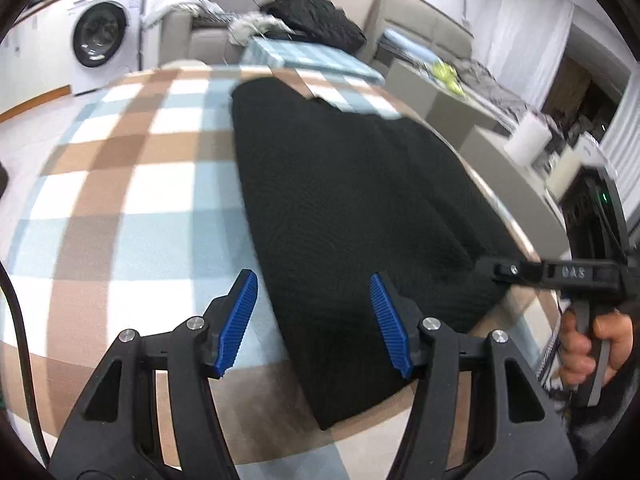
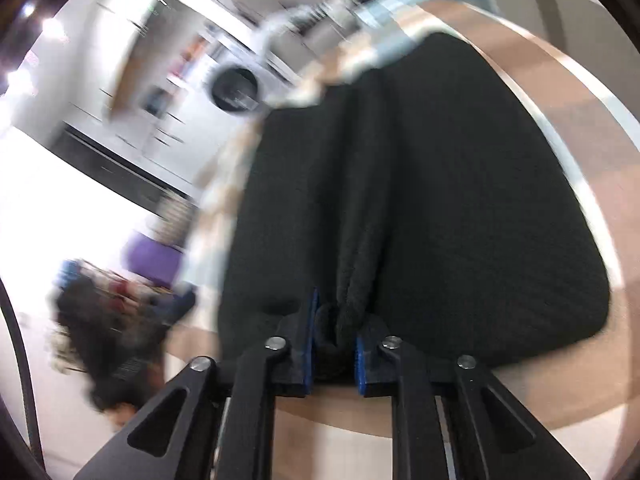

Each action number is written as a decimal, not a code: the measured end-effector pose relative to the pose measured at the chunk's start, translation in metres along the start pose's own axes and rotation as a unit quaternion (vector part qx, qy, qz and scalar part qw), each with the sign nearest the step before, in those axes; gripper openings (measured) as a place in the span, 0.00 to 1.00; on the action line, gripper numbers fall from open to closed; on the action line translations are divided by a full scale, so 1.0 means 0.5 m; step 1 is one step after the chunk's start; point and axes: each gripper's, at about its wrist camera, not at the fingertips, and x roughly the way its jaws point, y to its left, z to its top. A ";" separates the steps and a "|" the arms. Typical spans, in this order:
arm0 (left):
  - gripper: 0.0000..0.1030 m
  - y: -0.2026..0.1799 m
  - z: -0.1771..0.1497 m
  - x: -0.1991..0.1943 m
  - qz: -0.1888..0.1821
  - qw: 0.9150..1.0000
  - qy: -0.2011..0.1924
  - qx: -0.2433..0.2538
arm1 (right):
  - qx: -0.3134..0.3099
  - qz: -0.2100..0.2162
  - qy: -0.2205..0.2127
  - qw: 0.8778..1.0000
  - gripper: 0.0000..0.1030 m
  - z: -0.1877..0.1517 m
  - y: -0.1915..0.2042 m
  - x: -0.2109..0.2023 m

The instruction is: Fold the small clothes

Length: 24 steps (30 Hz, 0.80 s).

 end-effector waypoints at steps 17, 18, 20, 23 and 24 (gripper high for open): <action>0.58 -0.015 -0.033 0.013 0.000 0.999 0.034 0.033 | -0.106 -0.015 0.020 0.994 0.19 0.098 0.100 0.106; 0.58 -0.010 -0.030 0.005 -0.001 0.999 0.028 0.027 | -0.125 -0.009 0.008 0.992 0.10 0.105 0.116 0.098; 0.58 -0.002 -0.023 -0.007 -0.002 1.000 0.018 0.018 | -0.139 0.021 -0.051 0.989 0.08 0.109 0.137 0.045; 0.58 0.003 -0.011 -0.013 -0.004 1.000 0.012 0.015 | -0.144 -0.005 -0.080 0.986 0.08 0.116 0.146 0.001; 0.58 0.002 -0.009 -0.009 -0.006 1.000 0.011 0.017 | -0.139 -0.021 -0.074 0.987 0.09 0.115 0.135 0.008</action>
